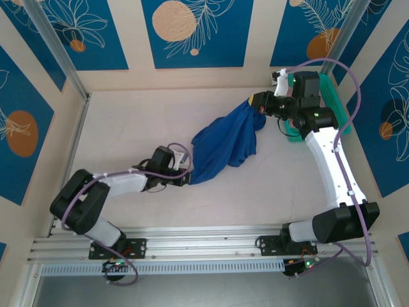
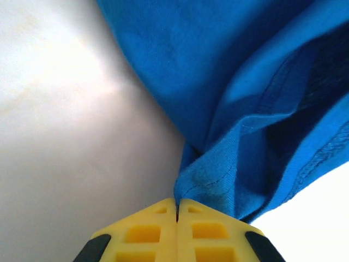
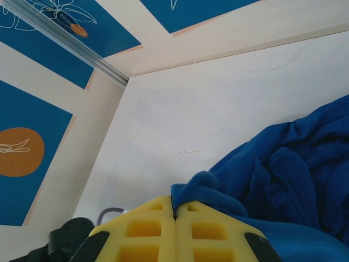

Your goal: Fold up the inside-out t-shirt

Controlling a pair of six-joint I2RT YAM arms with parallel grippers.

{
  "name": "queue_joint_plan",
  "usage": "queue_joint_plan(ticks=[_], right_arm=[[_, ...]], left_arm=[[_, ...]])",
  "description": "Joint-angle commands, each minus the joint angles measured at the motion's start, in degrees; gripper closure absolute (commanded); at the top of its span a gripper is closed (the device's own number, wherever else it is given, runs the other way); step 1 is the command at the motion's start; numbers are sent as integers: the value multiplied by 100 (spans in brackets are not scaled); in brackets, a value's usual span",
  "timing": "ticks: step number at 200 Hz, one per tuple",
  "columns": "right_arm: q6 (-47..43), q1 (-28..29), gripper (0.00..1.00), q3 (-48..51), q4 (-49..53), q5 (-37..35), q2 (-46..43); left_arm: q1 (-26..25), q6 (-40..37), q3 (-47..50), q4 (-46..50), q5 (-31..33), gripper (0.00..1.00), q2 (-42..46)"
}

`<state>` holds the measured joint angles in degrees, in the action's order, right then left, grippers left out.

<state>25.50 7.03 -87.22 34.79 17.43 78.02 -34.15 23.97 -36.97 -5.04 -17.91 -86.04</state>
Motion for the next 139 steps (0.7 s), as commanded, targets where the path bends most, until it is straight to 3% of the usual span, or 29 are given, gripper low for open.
queue_joint_plan(ticks=[1,43,70,104,139], right_arm=[[-126,-115,100,-13,0,-87,-246],[-119,-58,100,427,-397,-570,-851],[-313,84,100,720,-616,-1072,-1324],[-420,106,100,-135,-448,-1330,-1391],[-631,120,100,-1579,115,-1860,-1472]], left_arm=[[2,53,175,269,712,100,778],[408,143,-29,1009,2058,100,2742],[641,-71,-664,1607,3063,100,3682],[664,-881,-2707,2408,4236,100,3522],[663,-1535,-4966,3090,4546,100,3076]])
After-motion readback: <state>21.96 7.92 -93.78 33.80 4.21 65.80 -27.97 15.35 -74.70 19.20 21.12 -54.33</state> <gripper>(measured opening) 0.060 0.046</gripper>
